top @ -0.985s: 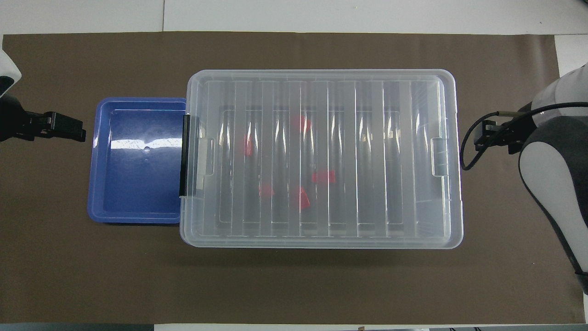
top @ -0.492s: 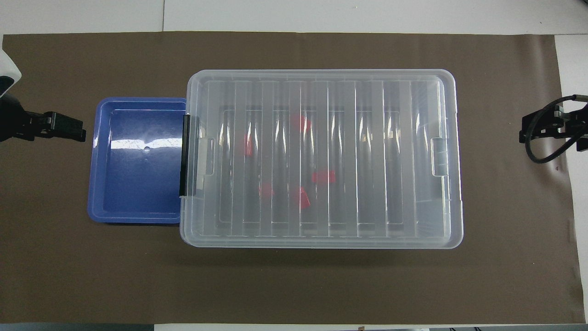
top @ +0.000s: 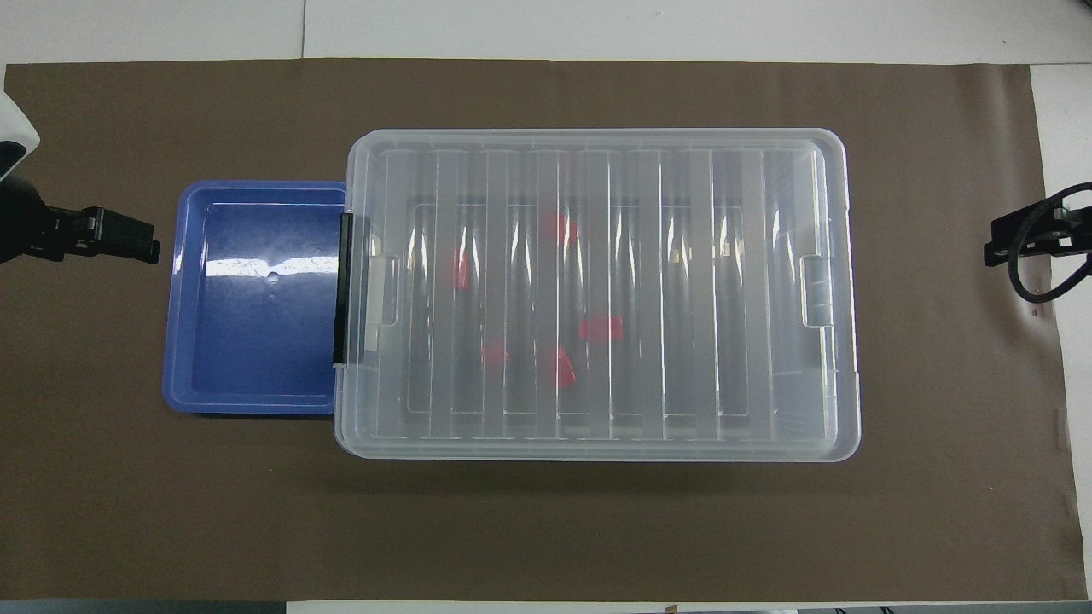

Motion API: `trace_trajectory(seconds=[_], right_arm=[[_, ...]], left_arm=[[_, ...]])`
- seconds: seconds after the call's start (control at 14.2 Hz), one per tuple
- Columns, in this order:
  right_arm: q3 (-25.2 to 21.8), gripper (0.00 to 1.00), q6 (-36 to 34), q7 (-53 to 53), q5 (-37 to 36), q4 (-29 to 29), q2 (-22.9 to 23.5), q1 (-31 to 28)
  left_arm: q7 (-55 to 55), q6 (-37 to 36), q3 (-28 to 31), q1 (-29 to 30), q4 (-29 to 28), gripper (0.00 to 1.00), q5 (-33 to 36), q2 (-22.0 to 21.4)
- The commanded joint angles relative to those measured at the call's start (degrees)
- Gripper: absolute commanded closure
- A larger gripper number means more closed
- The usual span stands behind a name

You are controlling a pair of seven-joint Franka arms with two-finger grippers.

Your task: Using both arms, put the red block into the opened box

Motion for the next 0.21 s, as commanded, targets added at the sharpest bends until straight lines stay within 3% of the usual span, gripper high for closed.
trace_trajectory(seconds=[0.0, 0.14], right_arm=[[0.5, 0.00, 1.0, -1.3, 0.9, -0.9, -0.5, -0.6], [0.5, 0.00, 1.0, -1.3, 0.9, -0.9, -0.5, -0.6]], left_arm=[[0.6, -0.7, 0.0, 0.3, -1.0, 0.00, -0.1, -1.1], [0.6, -0.7, 0.0, 0.3, -0.9, 0.00, -0.1, -1.1]])
